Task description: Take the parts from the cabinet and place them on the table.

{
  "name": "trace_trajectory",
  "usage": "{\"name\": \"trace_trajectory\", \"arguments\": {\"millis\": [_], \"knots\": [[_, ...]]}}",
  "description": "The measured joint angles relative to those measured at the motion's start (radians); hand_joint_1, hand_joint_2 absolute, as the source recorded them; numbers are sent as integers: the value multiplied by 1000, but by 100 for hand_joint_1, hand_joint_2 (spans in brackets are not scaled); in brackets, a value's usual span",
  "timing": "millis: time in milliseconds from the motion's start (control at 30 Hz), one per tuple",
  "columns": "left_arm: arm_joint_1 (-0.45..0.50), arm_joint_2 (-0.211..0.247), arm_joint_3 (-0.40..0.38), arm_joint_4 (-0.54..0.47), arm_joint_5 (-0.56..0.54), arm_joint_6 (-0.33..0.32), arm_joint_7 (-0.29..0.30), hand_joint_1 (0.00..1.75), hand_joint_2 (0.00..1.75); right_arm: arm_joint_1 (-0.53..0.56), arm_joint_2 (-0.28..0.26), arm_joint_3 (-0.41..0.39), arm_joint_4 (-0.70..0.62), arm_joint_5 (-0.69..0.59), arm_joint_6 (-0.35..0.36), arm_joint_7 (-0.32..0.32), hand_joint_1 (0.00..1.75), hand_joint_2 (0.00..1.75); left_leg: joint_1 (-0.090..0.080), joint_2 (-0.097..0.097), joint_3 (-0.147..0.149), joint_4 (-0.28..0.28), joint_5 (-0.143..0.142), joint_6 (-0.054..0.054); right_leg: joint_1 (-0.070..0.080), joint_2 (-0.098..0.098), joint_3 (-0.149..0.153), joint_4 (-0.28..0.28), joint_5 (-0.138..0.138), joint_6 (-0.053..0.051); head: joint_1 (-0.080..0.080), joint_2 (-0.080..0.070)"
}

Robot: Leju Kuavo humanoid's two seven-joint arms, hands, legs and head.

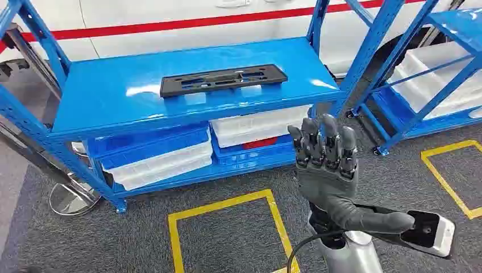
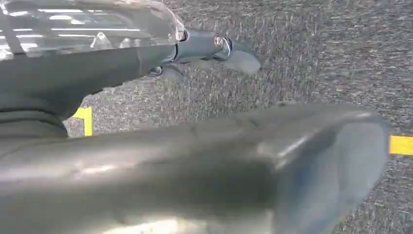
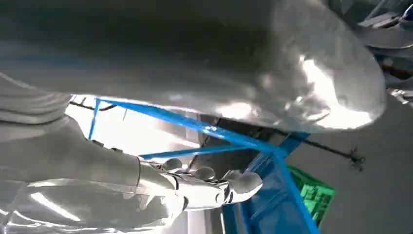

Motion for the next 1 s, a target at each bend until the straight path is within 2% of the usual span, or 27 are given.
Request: {"name": "trace_trajectory", "arguments": {"millis": [33, 67, 100, 133, 200, 233, 267, 300, 333, 400, 433, 467, 500, 533, 567, 600, 633, 667, 700, 733, 767, 800, 833, 900, 933, 967, 1000], "knots": [[-2, -1, 0, 0, -3, 0, 3, 0, 0, 0, -2, 1, 0, 3, -6, 0, 0, 0, -3, -1, 7, 0, -5, 0, 4, 0, 36, -83, 52, -9, 0, 0], [-3, -2, -1, 0, -8, 0, 5, 0, 0, 0, -3, 2, -1, 3, -10, 0, 0, 0, -5, -1, 15, 0, -10, -2, 12, -1, 76, -177, 108, -25, 0, 0], [-4, -8, -2, 1, -9, 0, 6, 0, 0, 1, -5, 3, -3, 5, -14, 0, 0, 0, -4, -1, 19, -2, -13, -4, 19, -3, 91, -209, 102, -39, -1, 0], [-7, -9, -2, 2, -12, 0, 6, 0, 0, 1, -6, 5, -5, 5, -24, 0, 0, 0, -5, 0, 17, -3, -15, -7, 24, -4, 91, -231, 79, -41, 0, 0], [-10, -9, -1, 3, -24, 1, 6, 0, 0, 7, -16, 18, -12, 0, -62, 0, 0, 0, -4, 2, 22, 3, -9, -22, 28, 1, 99, -248, 96, -49, 1, 0], [-10, -10, 0, 4, -30, 0, 5, 0, 0, 9, -23, 27, -14, -2, -72, 0, 0, 0, -6, 2, 32, -4, -7, -28, 25, 0, 111, -253, 94, -52, 1, 0], [-11, -10, 0, 4, -31, 0, 5, 0, 0, 10, -26, 33, -18, -2, -74, 0, 0, 0, -7, 2, 29, 3, -19, -32, 13, 1, 130, -266, 95, -52, 0, 0], [-13, -10, 0, 4, -32, -1, 5, 0, 0, 9, -29, 37, -20, -2, -74, 0, 0, 0, -5, 1, 25, 33, -34, -34, 11, 0, 144, -273, 93, -54, 1, 0], [-15, -10, 1, 5, -32, -4, 5, 0, 0, 10, -30, 42, -22, -1, -74, 0, 0, 0, -3, 0, -4, 87, -63, -36, 11, -1, 149, -273, 89, -59, 0, 0], [-15, -11, 1, 5, -33, -7, 5, 0, 0, 15, -33, 49, -22, 3, -70, 0, 0, 0, 3, 1, -95, 235, -123, -45, 11, -1, 155, -273, 80, -59, 0, 0], [-12, -11, 2, 5, -33, -7, 5, 0, 0, 18, -34, 49, -22, 4, -67, 0, 0, 0, 5, 1, -130, 280, -132, -52, 10, 0, 158, -271, 75, -58, 0, 0], [-9, -11, 3, 5, -33, -8, 5, 0, 0, 22, -34, 49, -22, 4, -61, 0, 0, 0, 7, 1, -145, 283, -115, -59, 9, 2, 164, -271, 69, -56, 0, 0], [-7, -10, 4, 5, -31, -8, 5, 0, 0, 25, -35, 49, -22, 4, -56, 0, 0, 0, 9, 1, -137, 239, -74, -61, 6, 4, 174, -270, 62, -53, 0, 0], [-7, -10, 6, 5, -32, -8, 4, 0, 0, 26, -35, 49, -22, 4, -52, 0, 0, 0, 12, 1, -113, 166, -20, -60, 4, 5, 185, -269, 54, -49, 0, 0], [-7, -10, 8, 5, -32, -8, 4, 0, 0, 25, -35, 49, -22, 4, -51, 0, 0, 0, 14, 2, -77, 67, 49, -60, 2, 5, 199, -268, 44, -43, 0, 0], [-4, -10, 8, 5, -32, -8, 4, 0, 0, 26, -35, 49, -21, 4, -51, 0, 0, 0, 15, 1, -60, 22, 68, -58, 1, 4, 203, -268, 36, -36, 1, 0], [-6, -10, 10, 6, -32, -9, 3, 0, 0, 25, -35, 49, -20, 4, -50, 0, 0, 0, 8, 2, -70, 1, 30, -55, 3, 5, 202, -262, 33, -31, 0, 0], [-8, -10, 10, 6, -33, -10, 3, 0, 0, 25, -35, 49, -19, 4, -50, 0, 0, 0, 6, 4, -64, 11, 47, -36, 6, 7, 195, -260, 30, -25, 0, 0], [-5, -10, 10, 6, -32, -10, 3, 0, 0, 27, -36, 49, -18, 4, -46, 0, 0, 0, 6, 3, -64, 12, 47, -27, 7, 6, 199, -260, 23, -17, 0, 0], [-1, -10, 11, 6, -32, -9, 3, 0, 0, 25, -36, 49, -17, 3, -41, 0, 0, 0, 3, 2, -63, 13, 45, -23, 5, 5, 203, -262, 21, -14, 0, 0], [-2, -10, 11, 6, -33, -8, 3, 0, 0, 25, -36, 49, -16, 3, -37, 0, 0, 0, 8, 2, -58, 8, 45, -17, 4, 6, 206, -261, 14, -7, 0, 0], [-3, -10, 11, 6, -33, -7, 3, 0, 0, 25, -36, 49, -16, 2, -35, 0, 0, 0, 9, 1, -52, 5, 43, -12, 0, 3, 202, -243, 3, -2, 1, 0], [-4, -10, 12, 6, -34, -7, 3, 0, 0, 22, -36, 49, -15, 0, -34, 0, 0, 0, 9, 1, -49, 5, 39, -5, 0, 2, 173, -189, -21, 2, 1, 0], [-6, -10, 14, 6, -36, -7, 3, 0, 0, 25, -37, 49, -11, 0, -34, 0, 0, 0, 6, 1, -43, 5, 30, 2, -1, 2, 70, -19, -83, 8, 1, 0], [-6, -10, 14, 6, -37, -7, 3, 0, 0, 27, -39, 49, -9, -1, -34, 0, 0, 0, 4, 1, -39, 5, 25, 3, -1, 2, 21, 52, -94, 9, 1, 0], [-6, -10, 15, 6, -37, -7, 3, 0, 0, 27, -39, 49, -6, -1, -34, 0, 0, 0, 2, 0, -31, 5, 20, 3, 0, 2, -6, 75, -79, 7, 1, 0], [-3, -10, 16, 6, -37, -7, 3, 0, 0, 27, -39, 49, -4, -1, -34, 0, 0, 0, 0, -1, -21, 5, 14, 3, 1, 2, -6, 48, -39, 2, 1, 0]]}}
